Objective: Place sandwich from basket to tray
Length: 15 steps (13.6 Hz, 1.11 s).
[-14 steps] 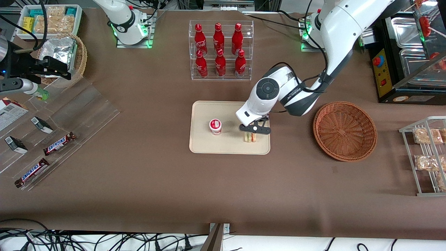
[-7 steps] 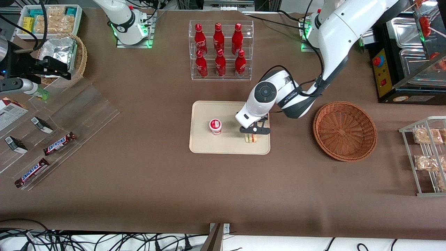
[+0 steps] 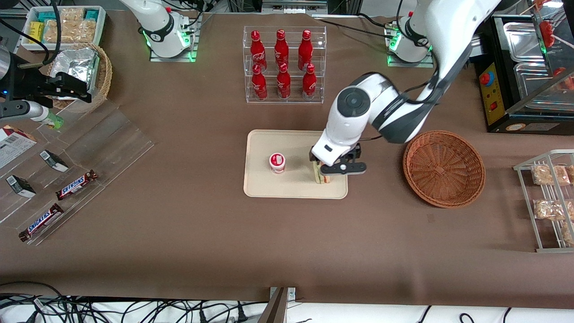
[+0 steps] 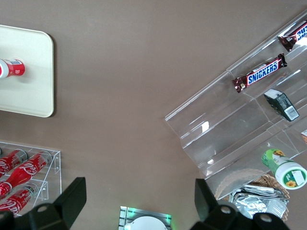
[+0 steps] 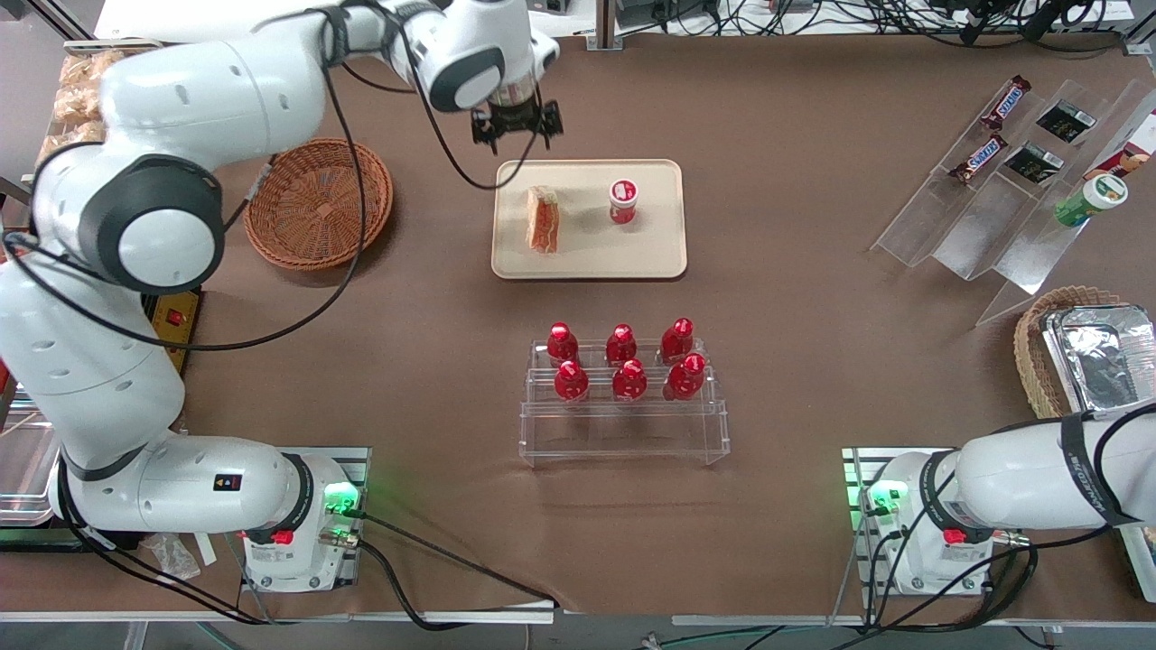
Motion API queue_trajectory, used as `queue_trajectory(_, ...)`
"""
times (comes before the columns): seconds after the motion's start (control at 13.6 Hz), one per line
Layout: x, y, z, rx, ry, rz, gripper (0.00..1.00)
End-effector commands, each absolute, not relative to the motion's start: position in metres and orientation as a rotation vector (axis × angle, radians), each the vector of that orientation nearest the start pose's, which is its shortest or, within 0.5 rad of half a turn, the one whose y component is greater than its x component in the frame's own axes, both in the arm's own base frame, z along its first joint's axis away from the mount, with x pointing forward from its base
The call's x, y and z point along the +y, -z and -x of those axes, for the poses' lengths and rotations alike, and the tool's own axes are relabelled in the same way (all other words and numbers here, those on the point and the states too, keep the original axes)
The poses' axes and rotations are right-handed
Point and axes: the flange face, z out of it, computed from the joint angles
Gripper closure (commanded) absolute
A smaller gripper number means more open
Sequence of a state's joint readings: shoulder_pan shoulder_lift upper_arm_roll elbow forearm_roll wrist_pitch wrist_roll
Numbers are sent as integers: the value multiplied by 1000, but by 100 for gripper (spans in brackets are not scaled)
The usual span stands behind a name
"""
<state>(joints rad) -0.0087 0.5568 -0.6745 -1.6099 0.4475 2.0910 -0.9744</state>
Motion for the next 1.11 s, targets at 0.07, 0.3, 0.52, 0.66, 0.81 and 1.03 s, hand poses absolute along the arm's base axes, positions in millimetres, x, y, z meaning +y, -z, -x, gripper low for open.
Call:
queue_trajectory(0.07,-320,-444,-584,-524,260,3022,0)
queue_trajectory(0.3,-293,-506,-577,-633,260,2971,0)
queue_trajectory(0.52,-279,-547,-569,-689,222,2948,0)
queue_trajectory(0.66,-262,-555,-576,-735,217,2934,0)
queue_trajectory(0.81,-229,-560,-588,-748,178,2954,0)
queue_trajectory(1.03,-153,-586,-593,-642,118,3024,0)
